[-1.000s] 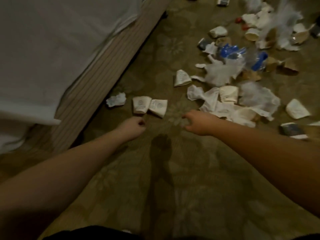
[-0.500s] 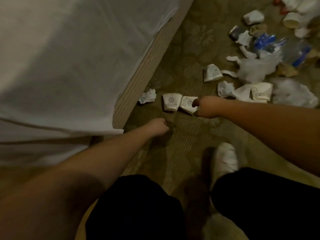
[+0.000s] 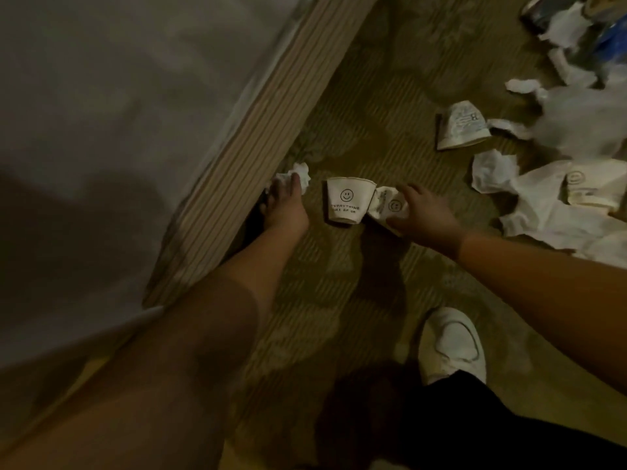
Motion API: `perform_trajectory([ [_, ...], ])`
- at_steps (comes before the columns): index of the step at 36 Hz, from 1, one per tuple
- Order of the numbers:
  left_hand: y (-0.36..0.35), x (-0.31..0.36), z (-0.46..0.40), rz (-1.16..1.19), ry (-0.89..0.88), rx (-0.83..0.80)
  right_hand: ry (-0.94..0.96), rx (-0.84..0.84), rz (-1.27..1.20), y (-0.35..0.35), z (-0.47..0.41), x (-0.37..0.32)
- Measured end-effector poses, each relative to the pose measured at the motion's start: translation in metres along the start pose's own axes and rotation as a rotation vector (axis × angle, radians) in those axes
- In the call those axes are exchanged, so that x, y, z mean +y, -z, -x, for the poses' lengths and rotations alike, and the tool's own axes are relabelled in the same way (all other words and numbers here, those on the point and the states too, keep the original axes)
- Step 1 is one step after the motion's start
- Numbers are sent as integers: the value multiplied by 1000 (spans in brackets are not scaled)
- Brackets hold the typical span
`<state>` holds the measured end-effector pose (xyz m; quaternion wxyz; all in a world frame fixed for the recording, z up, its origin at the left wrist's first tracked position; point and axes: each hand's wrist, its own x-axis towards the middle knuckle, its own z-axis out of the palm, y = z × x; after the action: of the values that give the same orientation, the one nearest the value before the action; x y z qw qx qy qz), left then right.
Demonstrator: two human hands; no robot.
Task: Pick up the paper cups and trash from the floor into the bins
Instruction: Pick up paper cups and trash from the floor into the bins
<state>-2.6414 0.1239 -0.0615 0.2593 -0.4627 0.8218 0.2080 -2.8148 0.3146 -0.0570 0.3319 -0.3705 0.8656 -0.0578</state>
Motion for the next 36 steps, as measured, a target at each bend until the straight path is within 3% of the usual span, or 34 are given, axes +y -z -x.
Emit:
perform_trajectory([
  [3,-2,-1,-7,-9,30,-46,-9,-31,21,-10,-5,8],
  [9,-4,6,8,137,-47,151,-46,-8,106,-11,-15,4],
  [14,-1,10,27,413,18,119,-94,-29,105,-12,-20,-7],
  [19,0,28,47,892,-3,45,-238,-101,-260,-7,-9,7],
  [25,-7,61,38,1092,3,-61,-357,-127,-467,-3,27,44],
  [32,-27,81,11,794,44,122,-464,-58,-521,-2,60,87],
  [36,-22,83,3,650,139,110,-468,-55,-522,-7,66,94],
])
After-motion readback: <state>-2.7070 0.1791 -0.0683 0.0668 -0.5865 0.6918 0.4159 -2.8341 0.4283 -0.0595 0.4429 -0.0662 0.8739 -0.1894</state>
